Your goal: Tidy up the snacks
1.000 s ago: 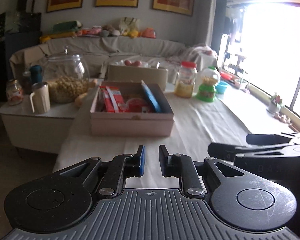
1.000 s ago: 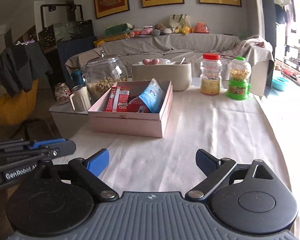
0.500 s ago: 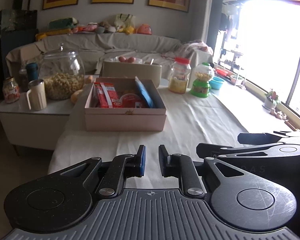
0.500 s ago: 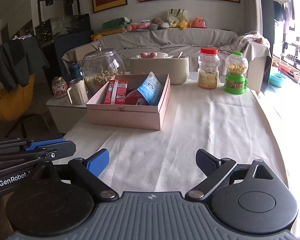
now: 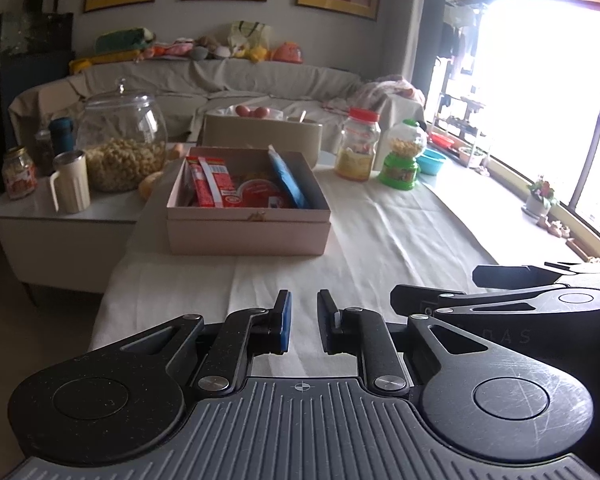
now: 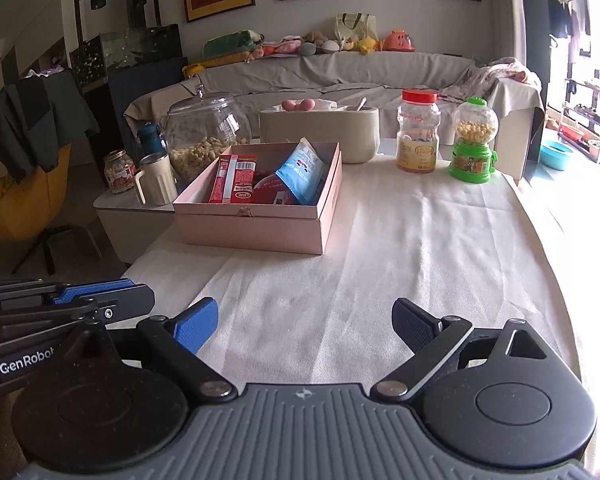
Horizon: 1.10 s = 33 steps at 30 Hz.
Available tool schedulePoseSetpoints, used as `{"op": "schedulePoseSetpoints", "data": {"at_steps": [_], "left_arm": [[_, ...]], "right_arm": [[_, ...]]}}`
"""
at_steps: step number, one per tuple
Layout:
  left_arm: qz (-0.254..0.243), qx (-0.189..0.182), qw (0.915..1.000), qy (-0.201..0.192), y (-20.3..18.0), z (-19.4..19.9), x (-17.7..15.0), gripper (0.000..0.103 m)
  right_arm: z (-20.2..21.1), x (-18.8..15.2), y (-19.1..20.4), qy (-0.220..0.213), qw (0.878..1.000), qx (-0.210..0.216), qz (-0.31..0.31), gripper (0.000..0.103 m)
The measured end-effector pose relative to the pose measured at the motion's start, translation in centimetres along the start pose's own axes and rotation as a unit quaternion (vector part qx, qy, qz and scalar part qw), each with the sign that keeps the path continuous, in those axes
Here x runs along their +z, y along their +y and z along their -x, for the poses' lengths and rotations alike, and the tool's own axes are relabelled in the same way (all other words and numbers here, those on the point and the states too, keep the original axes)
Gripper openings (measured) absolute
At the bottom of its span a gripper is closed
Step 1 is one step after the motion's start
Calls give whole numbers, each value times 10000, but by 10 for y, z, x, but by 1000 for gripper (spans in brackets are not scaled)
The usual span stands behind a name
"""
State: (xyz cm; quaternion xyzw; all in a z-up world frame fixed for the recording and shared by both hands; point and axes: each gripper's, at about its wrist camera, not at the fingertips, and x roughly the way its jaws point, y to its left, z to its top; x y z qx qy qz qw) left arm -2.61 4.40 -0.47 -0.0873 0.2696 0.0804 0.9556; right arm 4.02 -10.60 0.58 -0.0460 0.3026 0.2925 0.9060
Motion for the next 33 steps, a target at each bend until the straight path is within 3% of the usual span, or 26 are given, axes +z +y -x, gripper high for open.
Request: {"op": "schedulePoseSetpoints", "data": {"at_steps": [33], "left_arm": [[37,-258,9997,36,0,-4,-4,18]], "right_arm": [[-1,-6,1,25,10000,-6,-86,94]]}}
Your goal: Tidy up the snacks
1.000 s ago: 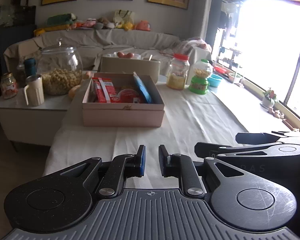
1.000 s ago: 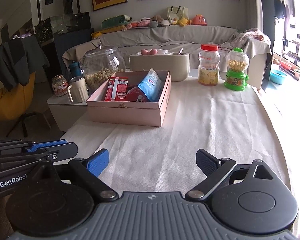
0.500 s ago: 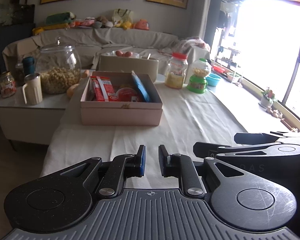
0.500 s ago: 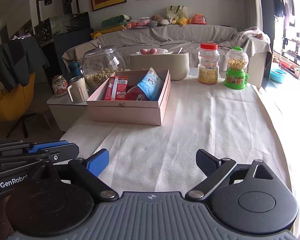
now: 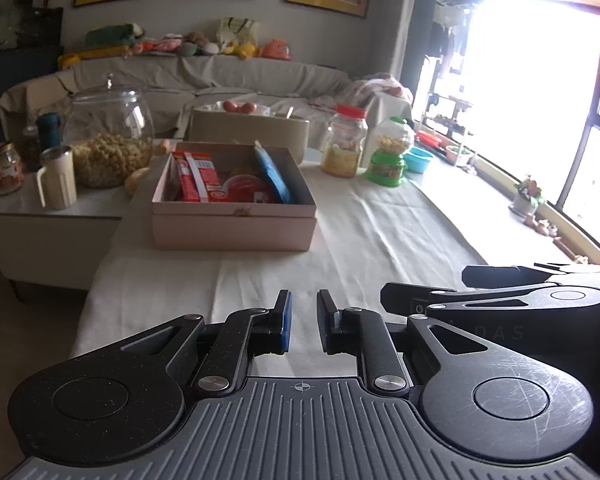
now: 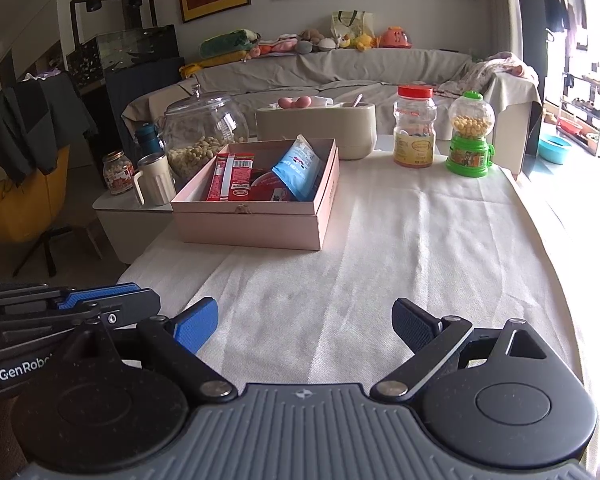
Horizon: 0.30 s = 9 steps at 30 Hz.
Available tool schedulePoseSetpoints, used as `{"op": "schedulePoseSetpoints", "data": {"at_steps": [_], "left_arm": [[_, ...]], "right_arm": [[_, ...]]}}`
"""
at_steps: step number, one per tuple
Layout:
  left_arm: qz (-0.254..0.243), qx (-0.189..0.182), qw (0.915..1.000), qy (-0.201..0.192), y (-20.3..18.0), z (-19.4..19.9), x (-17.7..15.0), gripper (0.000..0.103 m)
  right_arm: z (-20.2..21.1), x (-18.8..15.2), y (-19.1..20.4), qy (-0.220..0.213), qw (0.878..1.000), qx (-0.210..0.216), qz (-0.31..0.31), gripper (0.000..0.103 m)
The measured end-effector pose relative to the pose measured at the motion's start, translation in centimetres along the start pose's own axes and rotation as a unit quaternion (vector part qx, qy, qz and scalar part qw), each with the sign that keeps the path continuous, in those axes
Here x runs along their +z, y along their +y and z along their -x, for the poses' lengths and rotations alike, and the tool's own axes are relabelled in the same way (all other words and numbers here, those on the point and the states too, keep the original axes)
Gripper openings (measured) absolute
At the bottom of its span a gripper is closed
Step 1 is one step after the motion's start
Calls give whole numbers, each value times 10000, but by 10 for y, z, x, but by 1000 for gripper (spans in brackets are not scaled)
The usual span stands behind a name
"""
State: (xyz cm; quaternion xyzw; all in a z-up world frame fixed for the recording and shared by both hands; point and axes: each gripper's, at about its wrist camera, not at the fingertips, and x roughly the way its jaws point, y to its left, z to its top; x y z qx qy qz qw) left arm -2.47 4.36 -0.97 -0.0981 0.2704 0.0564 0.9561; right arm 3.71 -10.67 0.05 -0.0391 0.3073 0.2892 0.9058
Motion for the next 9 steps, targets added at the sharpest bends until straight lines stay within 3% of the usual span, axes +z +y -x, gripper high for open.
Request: {"op": "schedulePoseSetpoints", "data": {"at_steps": [4,9], "left_arm": [[111,-118,9998,-140,6,0,-3,18],[711,147,9974,-19,37,-10,2,18]], "right_arm": [[0,0,1,8,10000,-42,-14,94],[-6,4,8,16,9997,-157,200,94]]}}
